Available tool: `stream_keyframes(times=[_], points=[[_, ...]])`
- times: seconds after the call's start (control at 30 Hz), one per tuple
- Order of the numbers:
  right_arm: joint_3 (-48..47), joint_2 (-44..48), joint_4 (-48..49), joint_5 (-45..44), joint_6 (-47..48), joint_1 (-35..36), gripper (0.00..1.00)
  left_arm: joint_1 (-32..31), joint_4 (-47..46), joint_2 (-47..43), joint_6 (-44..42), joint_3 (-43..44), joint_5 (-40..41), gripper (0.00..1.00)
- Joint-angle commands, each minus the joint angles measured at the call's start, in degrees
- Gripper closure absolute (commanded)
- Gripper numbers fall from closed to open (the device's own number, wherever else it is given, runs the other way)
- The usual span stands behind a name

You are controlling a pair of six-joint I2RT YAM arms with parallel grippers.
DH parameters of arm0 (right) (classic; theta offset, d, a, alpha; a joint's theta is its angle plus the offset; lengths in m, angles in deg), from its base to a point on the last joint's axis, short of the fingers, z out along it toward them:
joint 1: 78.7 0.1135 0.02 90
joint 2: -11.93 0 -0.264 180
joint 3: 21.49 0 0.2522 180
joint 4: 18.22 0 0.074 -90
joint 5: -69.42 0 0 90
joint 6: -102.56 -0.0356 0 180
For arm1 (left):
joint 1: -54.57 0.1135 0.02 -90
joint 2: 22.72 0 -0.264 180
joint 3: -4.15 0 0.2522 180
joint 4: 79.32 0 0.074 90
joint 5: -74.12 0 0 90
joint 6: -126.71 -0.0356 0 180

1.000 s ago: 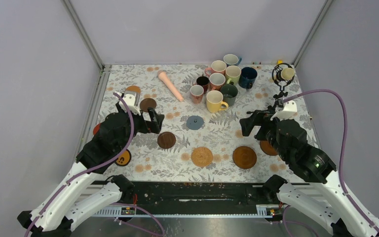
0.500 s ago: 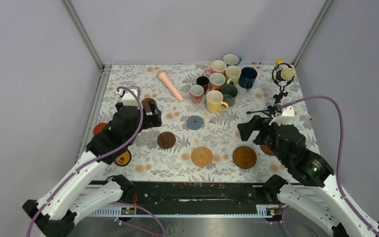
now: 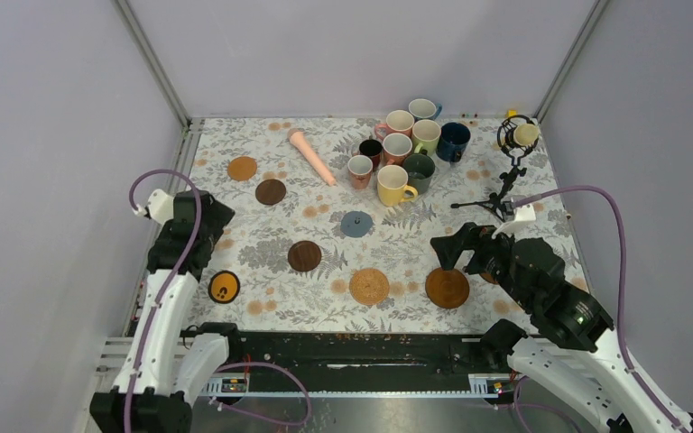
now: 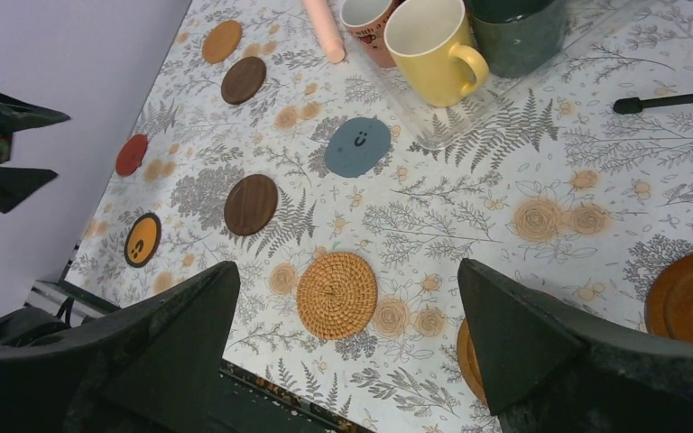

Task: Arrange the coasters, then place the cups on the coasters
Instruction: Move the coaster to the center of the board.

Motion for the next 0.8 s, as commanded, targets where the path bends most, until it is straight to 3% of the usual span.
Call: stream_keyframes(times=[0.0, 0.3, 0.77], points=[[1.8, 1.5, 4.6, 4.7, 1.1, 0.3, 0.00, 6.7, 5.7, 4.1, 13.9, -3.0, -0.5, 0.05], [2.2, 0.2, 4.2, 4.4, 0.0, 0.4, 0.00, 9.2, 4.6, 11.3, 17.2, -7.3, 0.2, 0.05], [4.3, -4.9, 6.5, 5.7, -2.2, 0.4, 0.00, 9.2, -2.0, 18.6, 17.9, -12.8, -6.3, 0.05]])
